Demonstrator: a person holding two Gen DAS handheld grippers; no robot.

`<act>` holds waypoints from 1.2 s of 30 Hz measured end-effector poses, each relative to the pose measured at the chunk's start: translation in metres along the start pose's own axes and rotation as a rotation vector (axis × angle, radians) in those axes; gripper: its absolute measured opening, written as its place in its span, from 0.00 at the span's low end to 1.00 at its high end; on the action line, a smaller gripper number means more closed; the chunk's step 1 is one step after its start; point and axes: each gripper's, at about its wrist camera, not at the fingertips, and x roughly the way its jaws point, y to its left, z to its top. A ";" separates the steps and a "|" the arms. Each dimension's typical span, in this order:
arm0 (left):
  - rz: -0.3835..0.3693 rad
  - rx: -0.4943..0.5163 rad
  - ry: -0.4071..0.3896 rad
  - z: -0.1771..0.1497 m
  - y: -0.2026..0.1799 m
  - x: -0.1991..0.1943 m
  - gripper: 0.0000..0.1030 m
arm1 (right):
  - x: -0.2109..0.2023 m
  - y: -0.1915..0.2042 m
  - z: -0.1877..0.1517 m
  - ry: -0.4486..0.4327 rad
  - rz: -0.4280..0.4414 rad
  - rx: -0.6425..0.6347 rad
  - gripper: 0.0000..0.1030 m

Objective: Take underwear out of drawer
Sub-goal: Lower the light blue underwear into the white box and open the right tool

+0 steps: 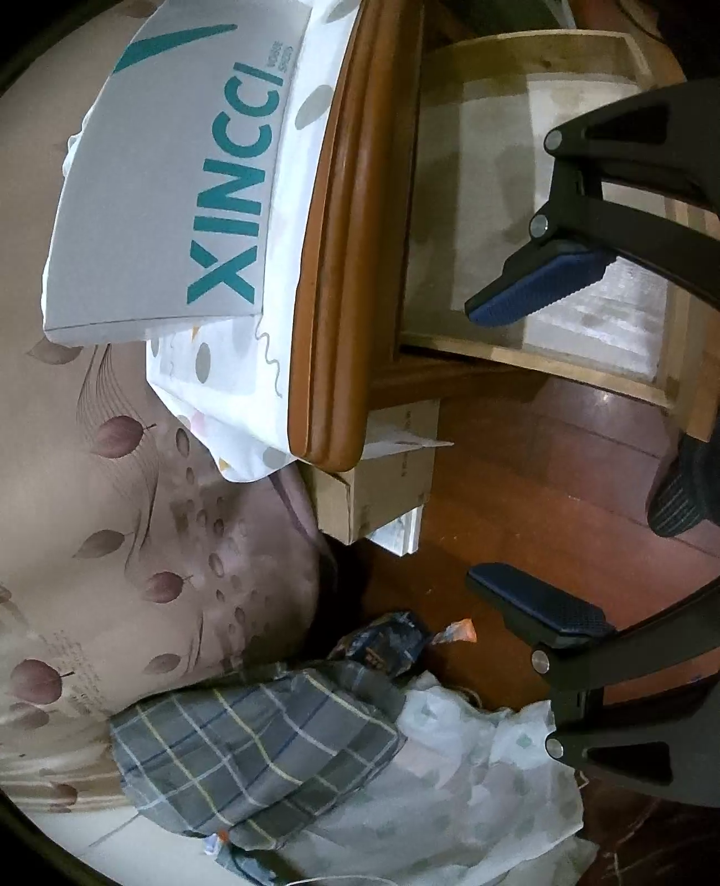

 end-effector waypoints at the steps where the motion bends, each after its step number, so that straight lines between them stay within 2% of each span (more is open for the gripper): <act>1: -0.002 -0.003 0.000 0.000 0.001 0.000 0.83 | -0.002 0.002 0.011 -0.012 -0.005 -0.010 0.38; 11: -0.009 -0.059 0.013 0.002 0.017 0.002 0.83 | 0.019 0.035 0.073 -0.001 0.013 -0.056 0.38; 19: 0.007 -0.106 0.019 0.004 0.031 0.004 0.83 | 0.070 0.074 0.104 0.055 0.009 -0.115 0.38; 24: -0.003 -0.120 0.025 0.005 0.035 0.005 0.83 | 0.111 0.082 0.111 0.130 0.025 -0.070 0.38; 29: -0.003 -0.114 0.010 0.006 0.035 0.002 0.83 | 0.146 0.085 0.106 0.171 -0.027 -0.073 0.38; 36: -0.018 -0.080 0.003 0.006 0.024 0.000 0.83 | 0.161 0.085 0.102 0.161 -0.073 -0.094 0.42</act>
